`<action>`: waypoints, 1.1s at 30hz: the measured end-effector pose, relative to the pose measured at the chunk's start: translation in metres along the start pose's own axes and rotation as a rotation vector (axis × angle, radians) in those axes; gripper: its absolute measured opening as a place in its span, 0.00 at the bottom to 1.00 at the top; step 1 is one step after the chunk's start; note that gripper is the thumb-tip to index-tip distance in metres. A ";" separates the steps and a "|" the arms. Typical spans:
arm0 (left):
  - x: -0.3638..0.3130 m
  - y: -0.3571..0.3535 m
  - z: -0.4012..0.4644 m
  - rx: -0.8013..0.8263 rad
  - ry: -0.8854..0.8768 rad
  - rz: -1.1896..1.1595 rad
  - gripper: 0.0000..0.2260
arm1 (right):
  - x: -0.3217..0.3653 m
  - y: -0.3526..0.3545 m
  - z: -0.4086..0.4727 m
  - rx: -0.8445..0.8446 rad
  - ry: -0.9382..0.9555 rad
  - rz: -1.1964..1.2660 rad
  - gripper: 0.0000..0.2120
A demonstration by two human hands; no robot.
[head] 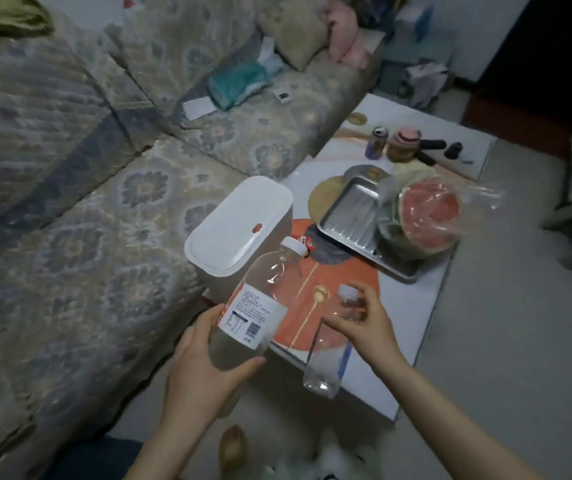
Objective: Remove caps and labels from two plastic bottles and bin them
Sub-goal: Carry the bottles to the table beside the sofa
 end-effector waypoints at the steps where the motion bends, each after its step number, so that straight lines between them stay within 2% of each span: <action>1: 0.005 0.001 0.009 0.035 -0.022 0.004 0.36 | -0.003 -0.002 -0.001 -0.040 -0.020 -0.002 0.32; 5: 0.021 -0.003 0.037 0.126 -0.048 -0.038 0.36 | -0.013 -0.009 0.000 -0.169 -0.084 -0.012 0.32; 10: 0.037 -0.041 0.063 0.275 -0.015 -0.132 0.33 | -0.045 -0.011 0.030 -0.296 -0.178 -0.035 0.34; 16: 0.052 -0.101 0.090 0.419 0.108 -0.159 0.36 | -0.118 -0.002 0.093 -0.355 -0.346 -0.146 0.37; 20: 0.061 -0.143 0.110 0.514 0.238 -0.213 0.36 | -0.162 0.012 0.131 -0.352 -0.436 -0.207 0.34; 26: 0.064 -0.179 0.130 0.511 0.282 -0.181 0.40 | -0.204 0.029 0.170 -0.348 -0.563 -0.269 0.36; 30: 0.069 -0.196 0.141 0.463 0.286 -0.163 0.38 | -0.214 0.034 0.184 -0.340 -0.569 -0.360 0.33; 33: 0.064 -0.211 0.149 0.497 0.250 -0.120 0.38 | -0.224 0.042 0.189 -0.355 -0.603 -0.388 0.32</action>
Point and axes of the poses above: each hand's wrist, its own z-axis towards the middle knuckle, its own y-axis out of the back of the hand, x = y × z, the point moved 8 cm from there along z, towards the middle knuckle, and after that the axes turned 8 degrees about -y, right-handed, at the moved point
